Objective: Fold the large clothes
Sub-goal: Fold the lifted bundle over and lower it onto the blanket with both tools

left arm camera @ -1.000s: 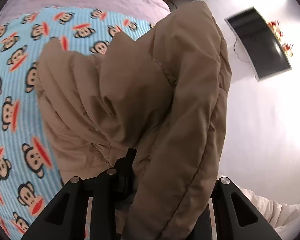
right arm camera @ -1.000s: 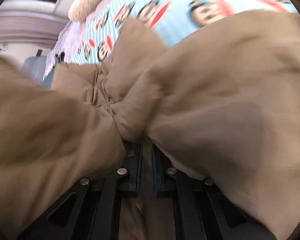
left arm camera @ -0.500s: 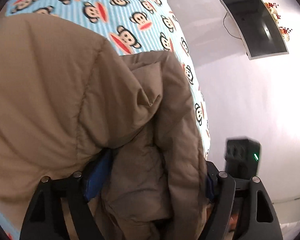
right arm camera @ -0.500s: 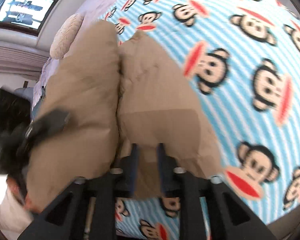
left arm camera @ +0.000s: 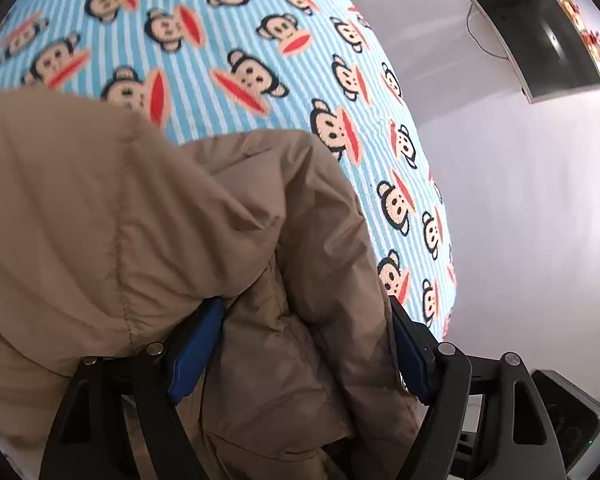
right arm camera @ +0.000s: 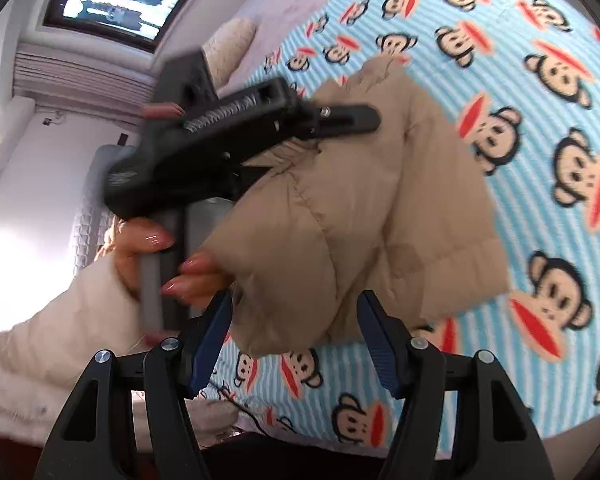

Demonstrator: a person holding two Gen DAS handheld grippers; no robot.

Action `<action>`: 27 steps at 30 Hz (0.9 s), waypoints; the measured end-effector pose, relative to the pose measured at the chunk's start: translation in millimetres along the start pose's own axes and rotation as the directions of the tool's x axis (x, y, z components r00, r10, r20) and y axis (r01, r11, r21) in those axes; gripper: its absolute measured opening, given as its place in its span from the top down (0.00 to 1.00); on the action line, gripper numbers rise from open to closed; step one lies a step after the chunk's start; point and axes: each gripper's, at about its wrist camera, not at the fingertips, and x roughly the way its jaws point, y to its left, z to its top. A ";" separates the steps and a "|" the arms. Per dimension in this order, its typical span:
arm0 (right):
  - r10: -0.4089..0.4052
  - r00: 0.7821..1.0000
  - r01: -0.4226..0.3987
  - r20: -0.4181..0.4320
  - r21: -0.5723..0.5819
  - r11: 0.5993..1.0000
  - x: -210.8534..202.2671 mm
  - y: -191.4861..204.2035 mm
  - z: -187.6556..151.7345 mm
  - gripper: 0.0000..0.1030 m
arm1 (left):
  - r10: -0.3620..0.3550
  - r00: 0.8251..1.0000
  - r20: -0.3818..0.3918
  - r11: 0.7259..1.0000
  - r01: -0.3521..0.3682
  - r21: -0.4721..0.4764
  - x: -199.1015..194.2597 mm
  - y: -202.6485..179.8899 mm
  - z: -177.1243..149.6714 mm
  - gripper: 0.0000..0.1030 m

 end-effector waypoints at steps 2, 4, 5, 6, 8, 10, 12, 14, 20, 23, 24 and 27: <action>-0.081 0.997 0.081 0.020 0.028 0.996 7.6 -2.7 5.6 0.77 | 0.032 0.997 0.067 0.998 -0.035 0.052 -21.8 -11.7 0.4 0.23; -0.199 0.979 0.197 0.040 0.045 0.979 4.0 -9.3 6.2 0.87 | 0.093 0.983 0.157 0.990 -0.107 0.087 -48.1 -13.5 -0.1 0.23; -0.226 0.973 0.223 0.049 0.054 0.973 4.0 -12.9 8.1 0.88 | 0.148 0.963 0.225 0.981 -0.172 0.092 -66.4 -10.7 -1.3 0.23; -0.252 0.967 0.249 0.048 0.060 0.967 3.4 -17.6 8.4 0.88 | 0.188 0.945 0.266 0.972 -0.217 0.084 -78.7 -6.2 -1.5 0.23; -0.285 0.958 0.283 0.040 0.054 0.958 1.6 -25.2 5.5 0.88 | 0.289 0.899 0.329 0.948 -0.316 0.029 -102.2 12.9 -0.7 0.23; -0.299 0.954 0.297 0.033 0.058 0.953 0.5 -30.0 2.0 0.88 | 0.392 0.855 0.340 0.915 -0.400 -0.048 -116.9 44.9 -1.8 0.23; -0.301 0.953 0.298 0.029 0.072 0.952 -3.4 -31.3 -2.7 0.88 | 0.469 0.825 0.315 0.882 -0.457 -0.117 -115.6 77.2 1.0 0.23; -0.298 0.954 0.295 0.026 0.092 0.951 -6.0 -35.7 -6.8 0.88 | 0.474 0.832 0.289 0.880 -0.447 -0.159 -107.5 93.0 3.8 0.23; -0.326 0.945 0.321 -0.005 0.189 0.928 -8.3 -71.0 -21.5 0.88 | 0.506 0.810 0.296 0.855 -0.516 -0.049 -53.1 56.9 19.5 0.23; -0.332 0.943 0.329 -0.029 0.243 0.913 -4.3 -95.0 -26.5 0.85 | 0.509 0.807 0.300 0.838 -0.544 0.041 -20.0 35.7 31.7 0.23; -0.332 0.943 0.330 -0.039 0.255 0.909 -4.6 -100.8 -27.8 0.84 | 0.514 0.806 0.295 0.831 -0.553 0.063 -13.1 27.4 32.6 0.23; -0.302 0.952 0.300 -0.042 0.302 0.905 -19.5 -109.9 -29.0 0.83 | 0.531 0.796 0.290 0.816 -0.573 0.079 -5.5 19.9 34.5 0.23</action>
